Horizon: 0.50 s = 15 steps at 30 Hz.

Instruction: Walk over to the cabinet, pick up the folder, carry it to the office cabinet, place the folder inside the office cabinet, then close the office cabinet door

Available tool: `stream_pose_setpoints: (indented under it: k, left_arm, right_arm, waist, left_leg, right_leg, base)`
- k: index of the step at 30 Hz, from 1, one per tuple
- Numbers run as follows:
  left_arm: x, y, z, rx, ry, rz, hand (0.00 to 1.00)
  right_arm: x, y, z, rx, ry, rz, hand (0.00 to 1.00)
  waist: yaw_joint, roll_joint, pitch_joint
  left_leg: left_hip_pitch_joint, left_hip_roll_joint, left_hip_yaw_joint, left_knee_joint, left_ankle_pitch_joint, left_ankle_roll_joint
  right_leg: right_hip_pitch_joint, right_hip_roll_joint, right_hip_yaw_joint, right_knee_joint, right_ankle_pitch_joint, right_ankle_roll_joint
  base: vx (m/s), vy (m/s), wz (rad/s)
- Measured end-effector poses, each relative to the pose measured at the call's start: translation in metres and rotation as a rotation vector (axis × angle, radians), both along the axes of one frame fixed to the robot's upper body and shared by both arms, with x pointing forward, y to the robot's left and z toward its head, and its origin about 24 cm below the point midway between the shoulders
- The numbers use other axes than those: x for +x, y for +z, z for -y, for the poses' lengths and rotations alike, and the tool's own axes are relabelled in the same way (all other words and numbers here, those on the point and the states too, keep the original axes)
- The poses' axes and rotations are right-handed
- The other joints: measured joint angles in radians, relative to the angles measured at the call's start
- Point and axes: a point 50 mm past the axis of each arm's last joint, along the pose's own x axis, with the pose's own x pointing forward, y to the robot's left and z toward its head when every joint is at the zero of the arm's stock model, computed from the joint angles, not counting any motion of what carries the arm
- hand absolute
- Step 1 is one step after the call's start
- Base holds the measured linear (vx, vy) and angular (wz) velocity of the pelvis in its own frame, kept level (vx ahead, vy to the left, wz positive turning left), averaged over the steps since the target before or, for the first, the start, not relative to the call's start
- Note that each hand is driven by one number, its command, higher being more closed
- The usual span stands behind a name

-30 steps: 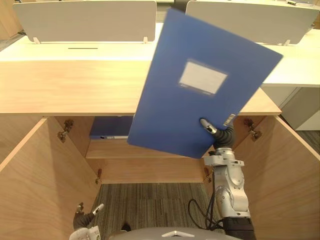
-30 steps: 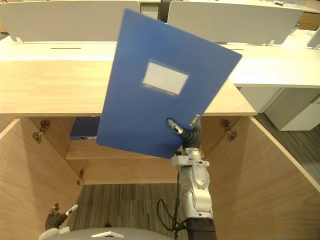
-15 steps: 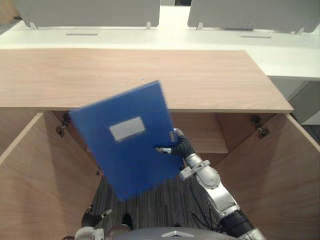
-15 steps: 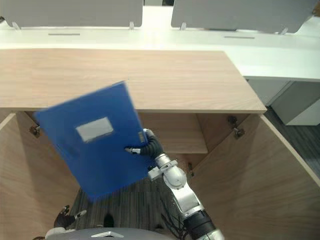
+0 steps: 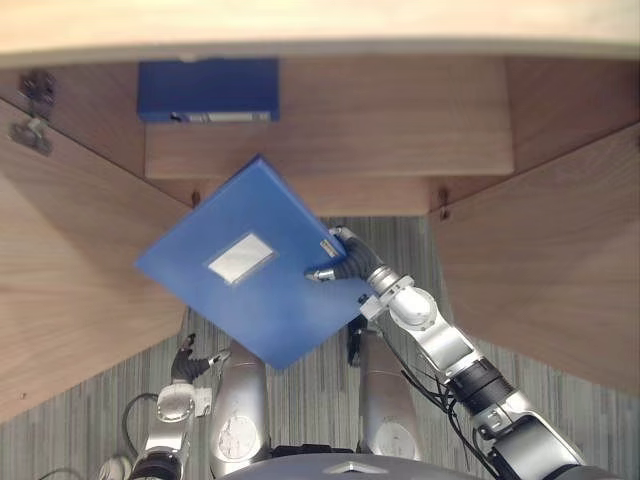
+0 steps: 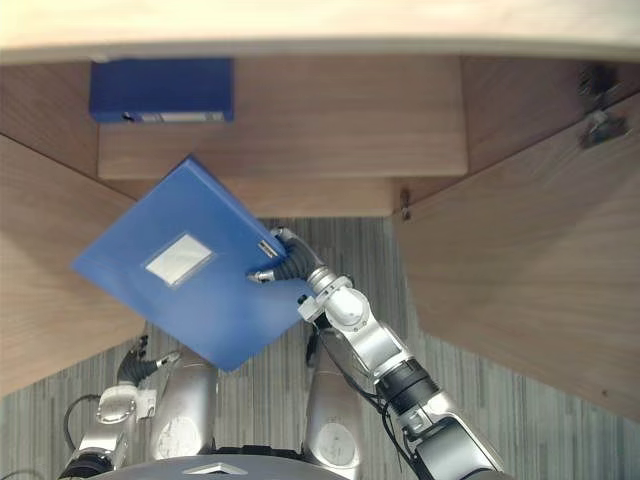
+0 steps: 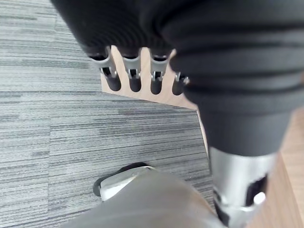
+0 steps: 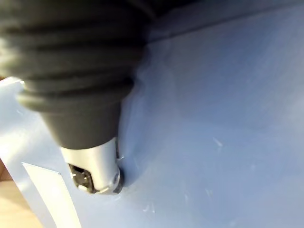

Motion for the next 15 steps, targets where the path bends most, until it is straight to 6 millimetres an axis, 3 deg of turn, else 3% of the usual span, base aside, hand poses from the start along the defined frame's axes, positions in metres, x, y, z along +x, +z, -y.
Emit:
stream_pose_setpoints:
  k: [6,15]
  left_arm:
    - [0.025,0.022,0.003,-0.004,-0.002,0.121,0.0]
    - [0.041,0.04,0.003,-0.024,0.031,0.215,0.0]
  right_arm:
    - [0.013,0.044,0.026,0.301,-0.174,0.112,1.0]
    - [0.03,0.084,0.061,0.685,-0.311,0.17,1.0]
  waist:
    - [0.019,0.006,0.029]
    - [0.048,0.01,0.032]
  left_leg:
    - [-0.156,0.026,-0.009,0.088,-0.011,0.005]
    - [-0.284,0.033,-0.036,0.168,-0.022,0.009]
  right_leg:
    - [-0.158,0.005,0.001,0.096,-0.015,-0.006]
    - [-0.277,-0.001,-0.014,0.194,-0.052,-0.005]
  base:
    - [-0.07,-0.011,-0.03]
    - [0.03,-0.03,0.07]
